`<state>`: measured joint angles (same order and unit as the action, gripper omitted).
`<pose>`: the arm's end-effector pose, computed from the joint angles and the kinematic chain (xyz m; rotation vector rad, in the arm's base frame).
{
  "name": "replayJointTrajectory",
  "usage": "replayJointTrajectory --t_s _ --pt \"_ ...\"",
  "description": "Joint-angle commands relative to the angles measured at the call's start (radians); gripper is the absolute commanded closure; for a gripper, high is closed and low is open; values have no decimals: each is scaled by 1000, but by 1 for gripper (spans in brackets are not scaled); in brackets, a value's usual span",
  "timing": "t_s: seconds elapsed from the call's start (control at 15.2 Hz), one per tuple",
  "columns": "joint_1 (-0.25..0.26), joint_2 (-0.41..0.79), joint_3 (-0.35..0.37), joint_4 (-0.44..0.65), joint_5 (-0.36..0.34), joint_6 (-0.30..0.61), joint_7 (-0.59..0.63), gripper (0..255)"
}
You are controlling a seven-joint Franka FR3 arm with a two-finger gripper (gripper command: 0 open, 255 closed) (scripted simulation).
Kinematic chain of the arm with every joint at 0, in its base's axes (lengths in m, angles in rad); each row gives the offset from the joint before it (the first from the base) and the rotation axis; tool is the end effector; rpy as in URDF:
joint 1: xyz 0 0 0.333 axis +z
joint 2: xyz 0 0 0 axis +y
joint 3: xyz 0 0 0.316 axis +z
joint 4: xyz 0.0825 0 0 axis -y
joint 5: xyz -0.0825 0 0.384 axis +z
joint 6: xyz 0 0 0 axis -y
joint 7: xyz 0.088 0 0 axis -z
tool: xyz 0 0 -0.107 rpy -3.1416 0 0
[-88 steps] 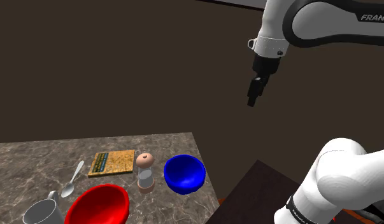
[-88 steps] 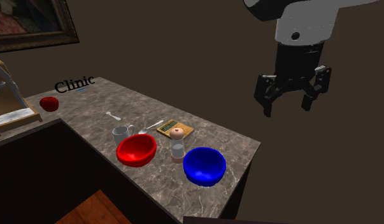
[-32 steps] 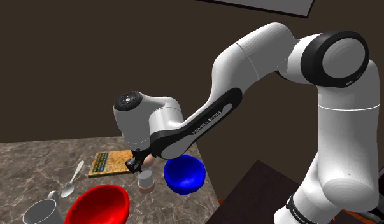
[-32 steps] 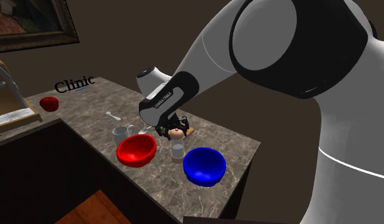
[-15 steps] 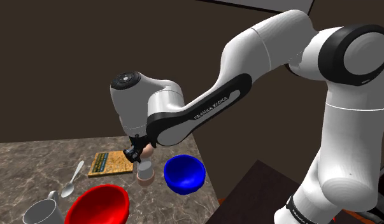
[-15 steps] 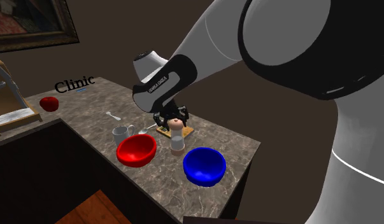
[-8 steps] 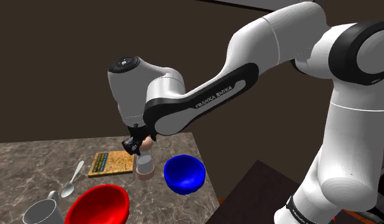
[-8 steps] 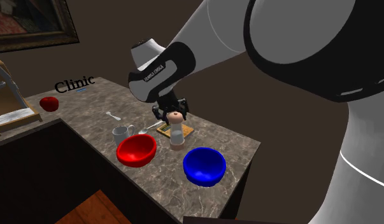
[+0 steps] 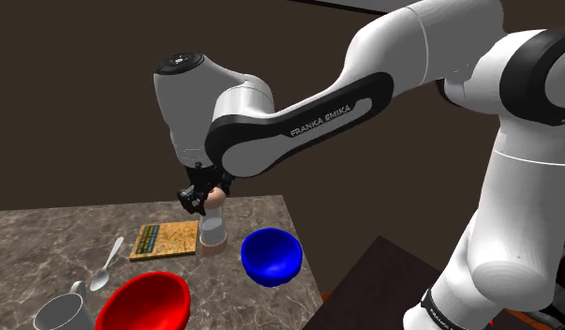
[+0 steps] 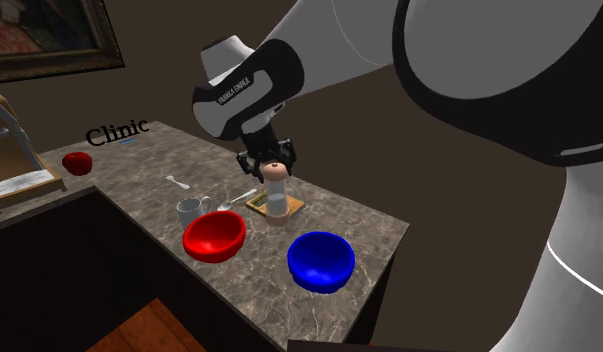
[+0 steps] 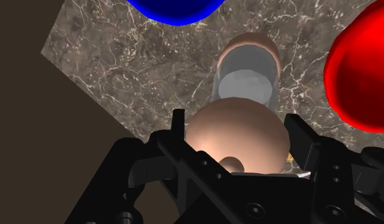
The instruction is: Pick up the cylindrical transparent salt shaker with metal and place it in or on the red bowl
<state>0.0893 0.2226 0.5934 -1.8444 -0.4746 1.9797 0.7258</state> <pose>0.4994 0.3452 0.4228 2.8651 0.2131 0.2451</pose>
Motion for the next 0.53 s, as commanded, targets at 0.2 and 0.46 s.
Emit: replayJointTrajectory --t_s 0.2,0.46 --pt "-4 -25 6 37 25 -51 -29 255" --pt "15 -13 15 94 25 -104 -23 255"
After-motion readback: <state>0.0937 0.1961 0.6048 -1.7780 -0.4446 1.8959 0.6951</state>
